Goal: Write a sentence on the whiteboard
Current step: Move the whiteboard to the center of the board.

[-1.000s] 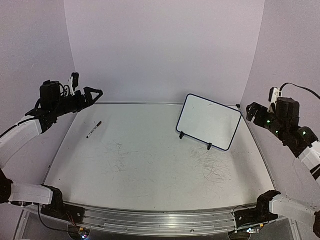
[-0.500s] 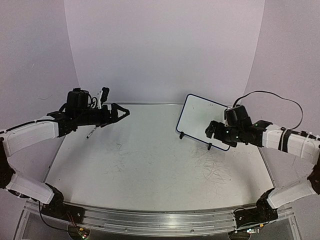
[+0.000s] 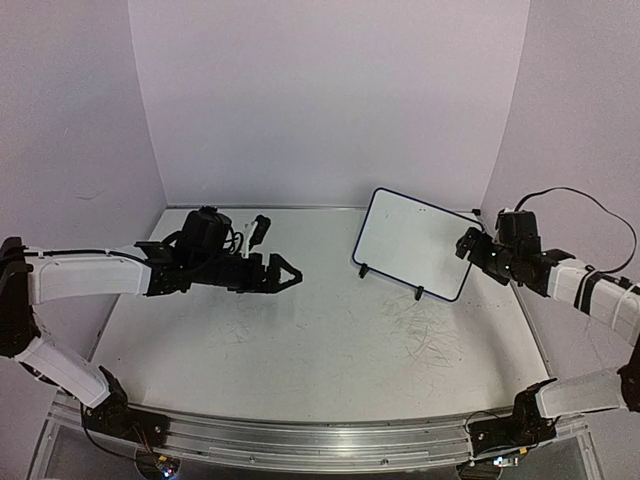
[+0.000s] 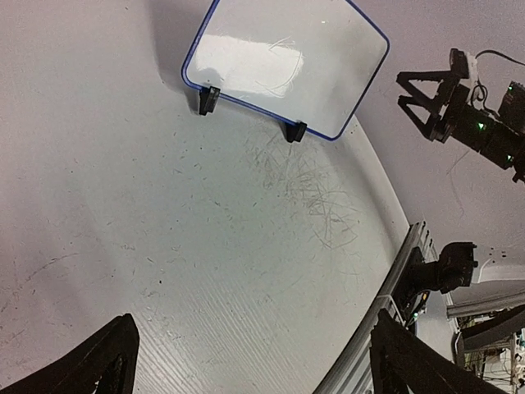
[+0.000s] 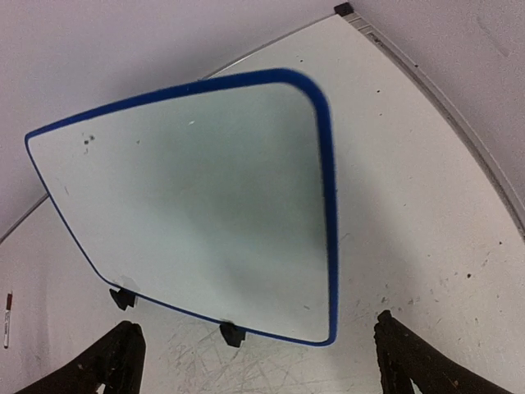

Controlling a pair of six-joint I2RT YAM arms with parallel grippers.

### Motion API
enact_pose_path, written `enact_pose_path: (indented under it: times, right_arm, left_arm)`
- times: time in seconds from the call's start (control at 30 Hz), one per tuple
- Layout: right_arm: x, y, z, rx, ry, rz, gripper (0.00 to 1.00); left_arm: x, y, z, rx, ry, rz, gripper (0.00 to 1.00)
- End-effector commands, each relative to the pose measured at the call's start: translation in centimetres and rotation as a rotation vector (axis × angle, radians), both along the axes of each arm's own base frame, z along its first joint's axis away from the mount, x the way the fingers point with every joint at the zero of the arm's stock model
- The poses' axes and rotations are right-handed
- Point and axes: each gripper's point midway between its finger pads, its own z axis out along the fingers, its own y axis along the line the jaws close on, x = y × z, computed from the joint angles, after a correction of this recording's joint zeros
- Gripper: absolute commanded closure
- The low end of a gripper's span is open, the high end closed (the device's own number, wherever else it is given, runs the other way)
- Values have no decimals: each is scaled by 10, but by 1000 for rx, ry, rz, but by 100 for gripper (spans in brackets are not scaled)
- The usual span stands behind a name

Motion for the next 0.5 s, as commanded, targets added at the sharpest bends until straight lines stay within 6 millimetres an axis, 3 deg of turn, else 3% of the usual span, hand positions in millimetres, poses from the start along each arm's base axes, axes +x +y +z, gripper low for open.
enact_pose_path:
  times: [0.0,0.27,0.47]
  right_arm:
    - [11,-4,13,0,-104,116,2]
    - [49,-26,-6,-4,-85,138,2]
    - [71,-12,-20,18,-75,233,2]
  left_arm:
    - [1,-11,-4,2,-26,8,1]
    - [-10,-22,2,-30,-47,-17,2]
    - [-16,-19,2,-43,-53,-17,2]
